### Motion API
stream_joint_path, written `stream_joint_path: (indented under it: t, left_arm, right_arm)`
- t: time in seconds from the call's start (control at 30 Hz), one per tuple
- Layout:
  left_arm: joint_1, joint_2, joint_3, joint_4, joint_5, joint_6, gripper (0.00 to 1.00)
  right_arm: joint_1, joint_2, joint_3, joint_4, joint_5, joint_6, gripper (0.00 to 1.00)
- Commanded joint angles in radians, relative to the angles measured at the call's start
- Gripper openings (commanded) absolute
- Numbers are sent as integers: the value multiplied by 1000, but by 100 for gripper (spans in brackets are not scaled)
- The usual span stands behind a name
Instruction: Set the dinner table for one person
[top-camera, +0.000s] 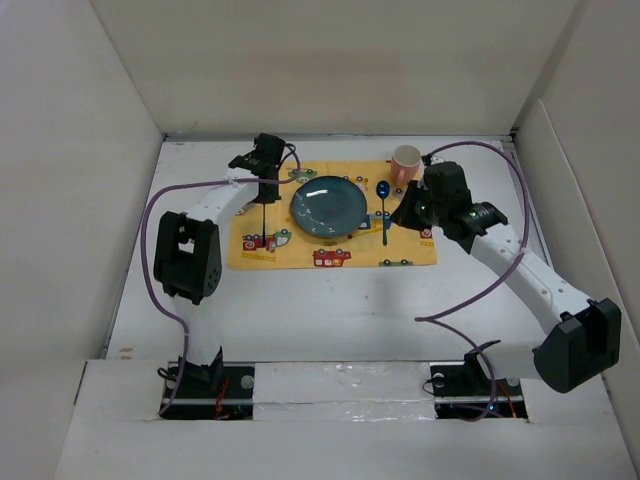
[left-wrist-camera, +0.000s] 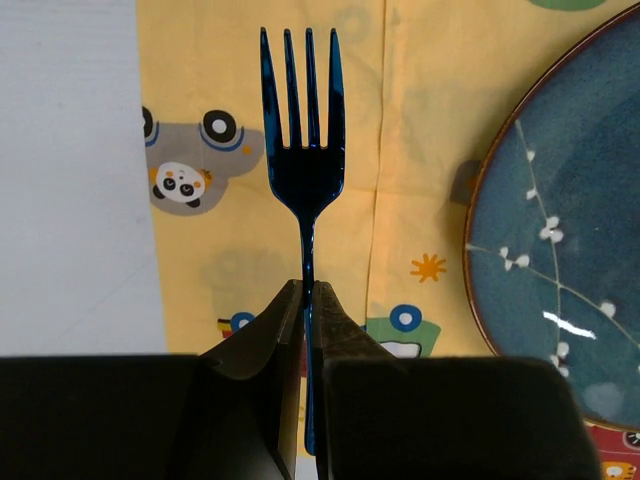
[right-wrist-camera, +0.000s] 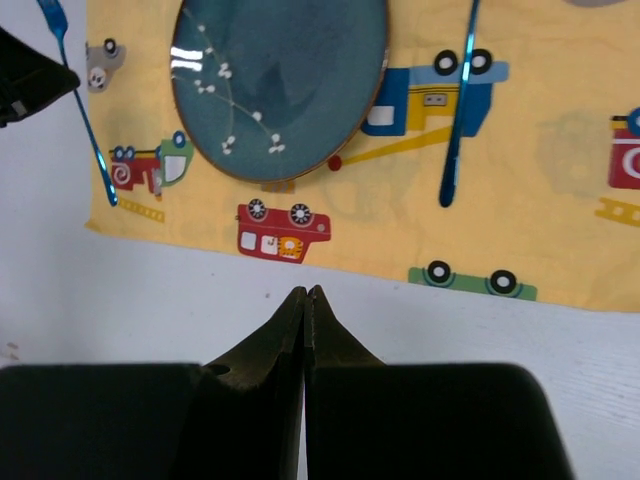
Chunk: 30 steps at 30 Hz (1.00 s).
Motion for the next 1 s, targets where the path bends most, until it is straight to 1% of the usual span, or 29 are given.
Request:
stream_joint_path:
  t: [0.0,0.2,0.33,0.47,0.9,0.97]
  left_arm:
    - [4,4,51,72,27,24,0]
    - [4,94,93,69,38,-21,0]
    - [4,146,146,48,21,-15,0]
    - [24,180,145,55,42,-10,0]
    - [24,243,140,46,71,-2,0]
    - [24,240,143,40,59,-7,5]
  right_arm:
    - [-21,-26,-20,-19,35,2,5]
    - [-48,-22,-38,-39,55,-10,7]
    - [-48,-20,-40,-50,63,-7,7]
    - [-57,-20,-44,-50,63,-5,8]
    - [-77,9,-23,-56,53,-27,14]
    - [-88,12,8,-69,50,-38,15]
